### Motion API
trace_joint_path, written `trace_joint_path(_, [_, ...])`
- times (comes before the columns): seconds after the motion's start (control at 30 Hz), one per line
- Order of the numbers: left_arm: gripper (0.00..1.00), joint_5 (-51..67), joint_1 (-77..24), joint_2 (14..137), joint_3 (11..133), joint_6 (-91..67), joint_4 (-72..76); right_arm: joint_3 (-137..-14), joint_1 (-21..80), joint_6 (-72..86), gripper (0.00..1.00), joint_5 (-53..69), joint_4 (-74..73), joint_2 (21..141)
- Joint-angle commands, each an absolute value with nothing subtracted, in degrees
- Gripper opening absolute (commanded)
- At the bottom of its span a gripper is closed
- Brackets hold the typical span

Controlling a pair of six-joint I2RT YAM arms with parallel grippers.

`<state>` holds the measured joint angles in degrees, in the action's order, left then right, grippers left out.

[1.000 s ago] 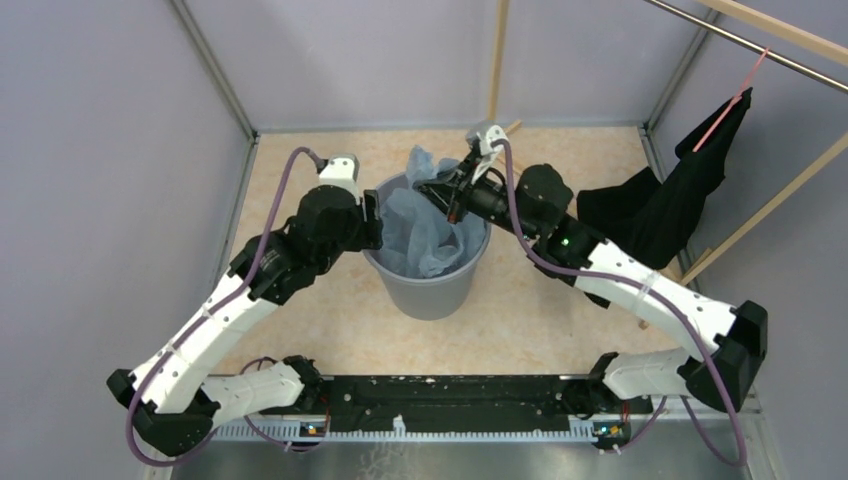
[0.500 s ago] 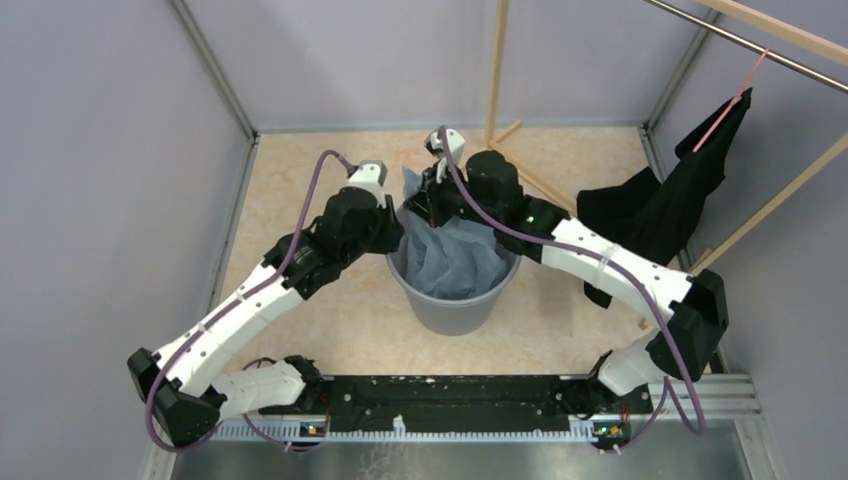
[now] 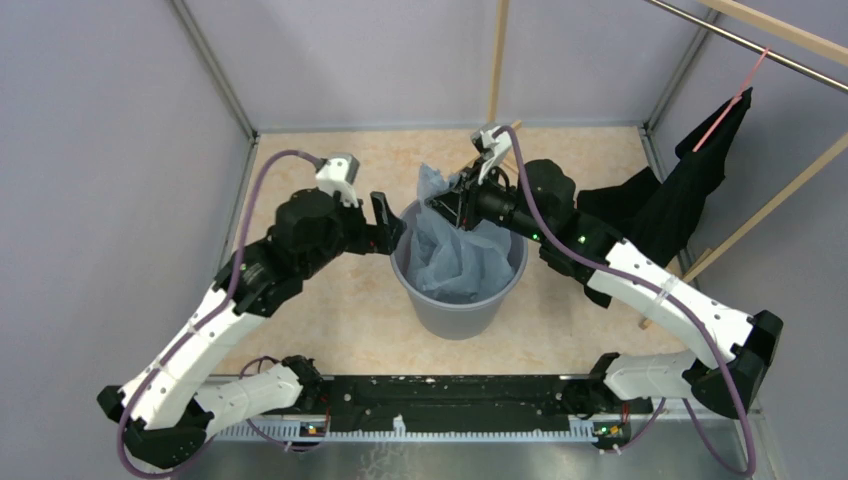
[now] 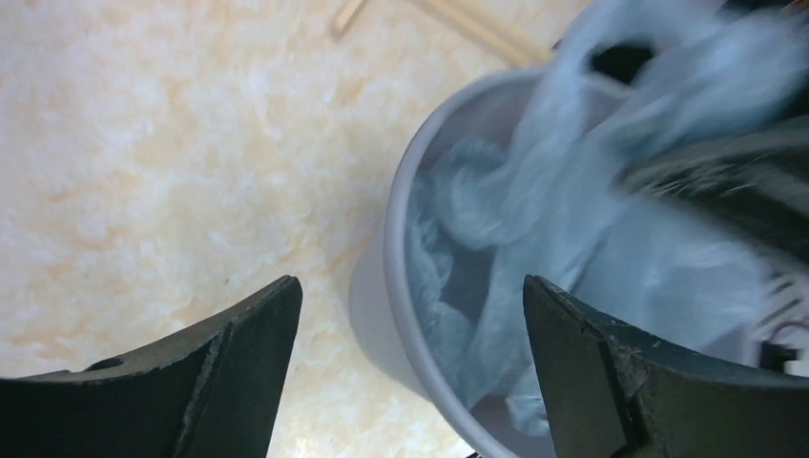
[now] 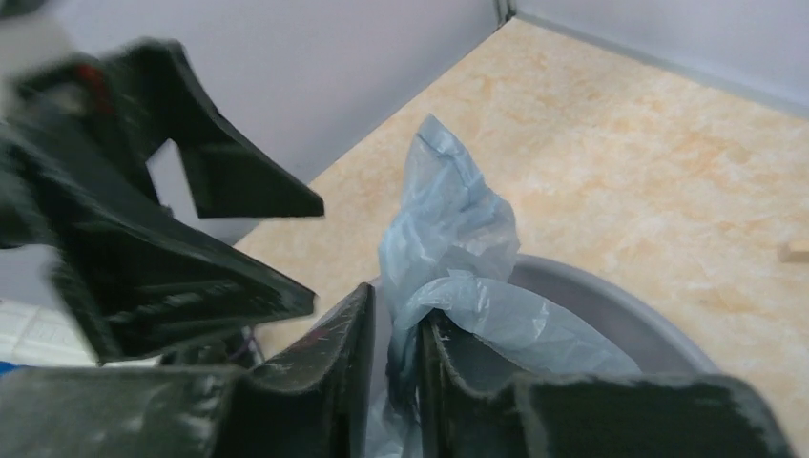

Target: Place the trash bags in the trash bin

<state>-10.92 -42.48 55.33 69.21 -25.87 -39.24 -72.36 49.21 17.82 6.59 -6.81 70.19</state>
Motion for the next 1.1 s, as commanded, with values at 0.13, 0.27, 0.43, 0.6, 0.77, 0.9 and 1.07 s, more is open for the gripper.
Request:
trace_joint_path(0.13, [0.98,-3.6,-42.7,53.4,78.2,-26.9,-36.0,-71.4,48.8,25.2,0.61,9.3,-8.8,67.5])
trace_joint_path(0.27, [0.98,-1.9,-42.7,55.2,78.0,-27.0,-33.4,-66.5,48.8,30.5,0.67,8.0,-4.1,63.6])
trace_joint_path(0.43, [0.99,-0.3,-42.7,57.5,78.8,-27.3,-29.9,-62.8,48.8,34.2,0.79,4.4,-1.0,59.1])
trace_joint_path(0.6, [0.98,4.4,-42.7,59.5,78.0,-29.2,-23.9,-57.5,48.8,37.8,0.50,3.1,4.6,54.1])
trace_joint_path(0.77, [0.99,12.8,-42.8,62.9,79.1,-29.8,-19.9,-55.3,48.8,38.6,0.33,2.4,6.1,51.0])
trace_joint_path(0.9, [0.99,15.4,-42.7,62.4,77.8,-30.7,-17.6,-55.3,48.8,38.2,0.55,3.6,5.9,51.1])
trace_joint_path(1.07, [0.96,15.2,-42.7,61.9,75.8,-32.5,-17.0,-54.7,48.8,38.5,0.53,5.1,7.4,51.2])
